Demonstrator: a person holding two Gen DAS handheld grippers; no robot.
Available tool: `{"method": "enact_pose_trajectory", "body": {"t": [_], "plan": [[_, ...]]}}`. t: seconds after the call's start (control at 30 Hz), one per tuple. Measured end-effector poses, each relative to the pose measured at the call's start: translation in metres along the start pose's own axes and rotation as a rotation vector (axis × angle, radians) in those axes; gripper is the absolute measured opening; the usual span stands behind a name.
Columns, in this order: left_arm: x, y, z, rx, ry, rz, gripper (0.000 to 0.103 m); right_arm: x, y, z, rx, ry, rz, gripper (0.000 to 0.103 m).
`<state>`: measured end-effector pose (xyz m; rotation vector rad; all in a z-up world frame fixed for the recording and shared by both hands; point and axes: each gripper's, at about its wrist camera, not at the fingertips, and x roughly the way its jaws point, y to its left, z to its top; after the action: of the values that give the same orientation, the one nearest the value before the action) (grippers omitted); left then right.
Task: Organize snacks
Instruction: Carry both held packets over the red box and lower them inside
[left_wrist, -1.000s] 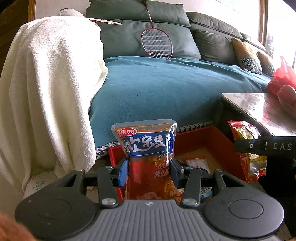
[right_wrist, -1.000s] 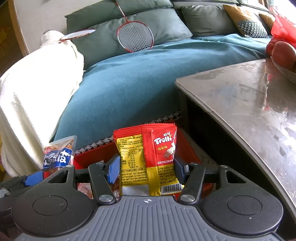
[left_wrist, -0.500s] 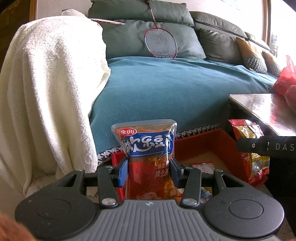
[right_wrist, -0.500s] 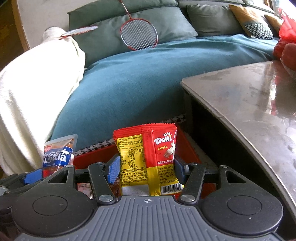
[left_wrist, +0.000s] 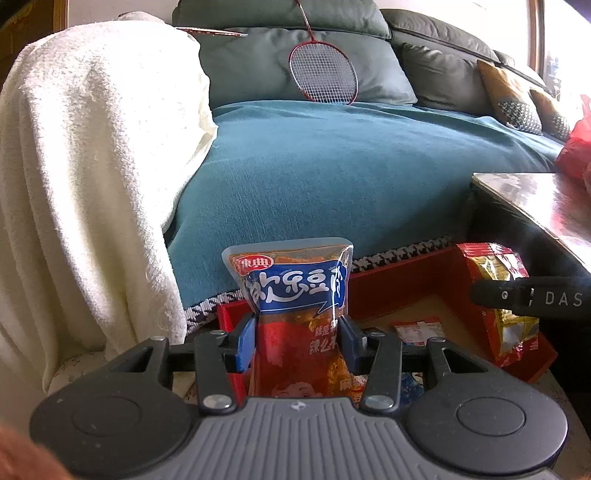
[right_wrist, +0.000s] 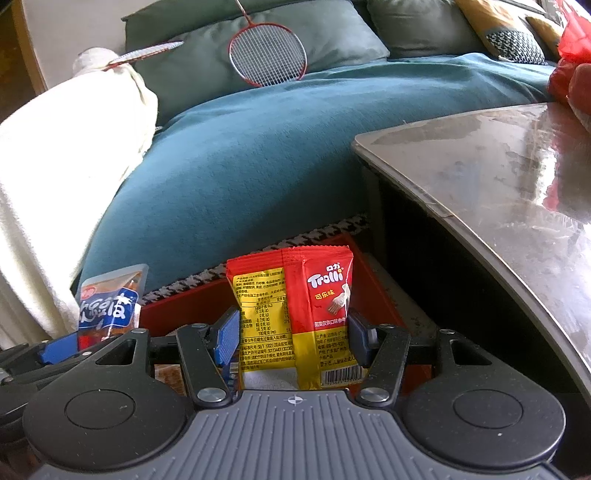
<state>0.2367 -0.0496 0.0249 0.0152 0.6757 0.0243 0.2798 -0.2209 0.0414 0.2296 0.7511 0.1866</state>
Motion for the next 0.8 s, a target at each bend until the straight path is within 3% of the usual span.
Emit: {"method": "enact_pose_trajectory", "body": {"t": [0.8], "plan": [[0.026,-0.005,0.001,0.006,0.048,-0.017,0.039,0.029,0.005,-0.007,-0.058,0.063,-0.006,0.066]]}}
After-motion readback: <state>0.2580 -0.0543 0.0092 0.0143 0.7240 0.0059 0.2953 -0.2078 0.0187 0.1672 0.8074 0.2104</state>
